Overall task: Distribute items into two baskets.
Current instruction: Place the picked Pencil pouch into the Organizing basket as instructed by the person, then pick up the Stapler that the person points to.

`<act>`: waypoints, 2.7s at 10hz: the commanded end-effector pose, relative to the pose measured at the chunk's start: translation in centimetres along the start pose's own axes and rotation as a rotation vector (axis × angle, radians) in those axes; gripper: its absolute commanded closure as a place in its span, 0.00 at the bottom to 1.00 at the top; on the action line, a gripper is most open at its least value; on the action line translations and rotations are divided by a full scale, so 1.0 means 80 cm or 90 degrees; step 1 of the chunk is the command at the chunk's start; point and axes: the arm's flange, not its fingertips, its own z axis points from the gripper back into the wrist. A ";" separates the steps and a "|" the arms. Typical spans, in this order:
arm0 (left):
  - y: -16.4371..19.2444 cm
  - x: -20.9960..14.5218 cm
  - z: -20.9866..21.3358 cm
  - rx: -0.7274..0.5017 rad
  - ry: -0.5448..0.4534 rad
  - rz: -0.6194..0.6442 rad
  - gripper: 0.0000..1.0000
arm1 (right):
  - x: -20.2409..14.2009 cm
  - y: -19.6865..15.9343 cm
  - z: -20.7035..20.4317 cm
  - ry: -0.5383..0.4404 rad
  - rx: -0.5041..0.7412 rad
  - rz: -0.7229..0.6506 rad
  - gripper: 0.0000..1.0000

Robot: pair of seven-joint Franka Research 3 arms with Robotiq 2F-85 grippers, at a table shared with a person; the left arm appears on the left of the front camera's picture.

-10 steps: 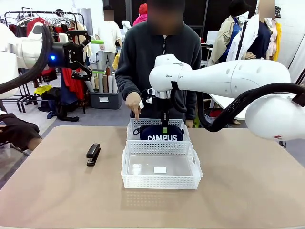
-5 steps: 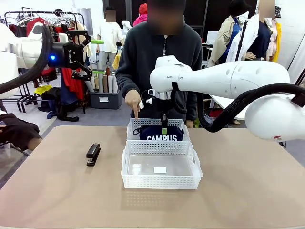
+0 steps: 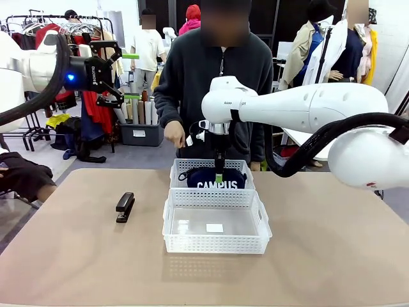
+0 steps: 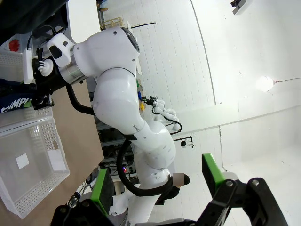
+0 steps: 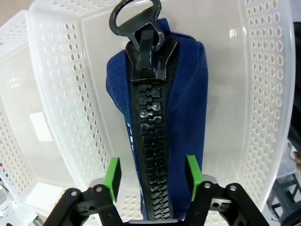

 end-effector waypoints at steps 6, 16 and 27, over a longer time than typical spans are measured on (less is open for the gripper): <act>-0.003 0.000 0.001 -0.003 0.001 0.002 0.00 | -0.020 -0.012 0.038 -0.072 0.004 -0.044 0.00; -0.003 0.000 0.001 -0.003 0.001 0.002 0.00 | -0.024 -0.019 0.037 -0.063 -0.002 -0.031 0.00; -0.003 0.000 0.001 -0.003 0.001 0.002 0.00 | -0.138 -0.023 0.217 -0.267 0.151 -0.658 0.00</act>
